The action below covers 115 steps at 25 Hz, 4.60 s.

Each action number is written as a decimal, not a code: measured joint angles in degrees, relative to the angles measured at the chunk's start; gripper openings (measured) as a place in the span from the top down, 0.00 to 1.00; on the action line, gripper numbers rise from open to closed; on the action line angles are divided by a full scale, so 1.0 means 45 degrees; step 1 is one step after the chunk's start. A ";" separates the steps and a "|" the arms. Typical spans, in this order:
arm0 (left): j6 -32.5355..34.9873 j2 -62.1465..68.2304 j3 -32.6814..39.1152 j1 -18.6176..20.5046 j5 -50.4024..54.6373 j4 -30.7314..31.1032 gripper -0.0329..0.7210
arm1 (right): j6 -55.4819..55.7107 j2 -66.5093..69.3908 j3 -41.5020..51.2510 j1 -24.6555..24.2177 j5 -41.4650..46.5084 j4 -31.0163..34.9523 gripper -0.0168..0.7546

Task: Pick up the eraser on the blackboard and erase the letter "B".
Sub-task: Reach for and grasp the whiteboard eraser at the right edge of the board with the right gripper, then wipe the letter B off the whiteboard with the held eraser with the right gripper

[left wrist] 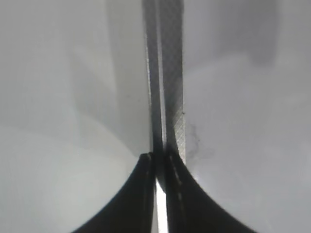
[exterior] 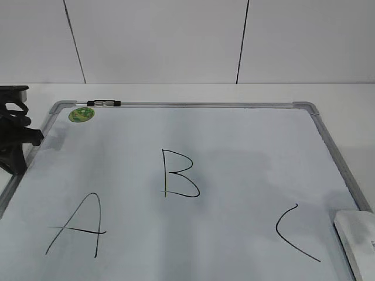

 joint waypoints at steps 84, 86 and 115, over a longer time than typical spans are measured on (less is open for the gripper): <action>0.0000 0.0000 -0.0027 0.0000 0.0029 -0.0026 0.93 | -0.0250 0.8051 -0.0168 0.0000 -0.4066 0.0035 0.29; 0.0000 0.0000 -0.0027 0.0000 0.0029 -0.0026 0.93 | -0.0250 0.8109 -0.0285 0.0000 -0.3840 0.0035 0.29; 0.0000 0.0000 -0.0027 0.0000 0.0130 -0.0026 0.93 | 0.0272 1.1135 -0.7710 0.3035 -0.0212 -0.1188 0.29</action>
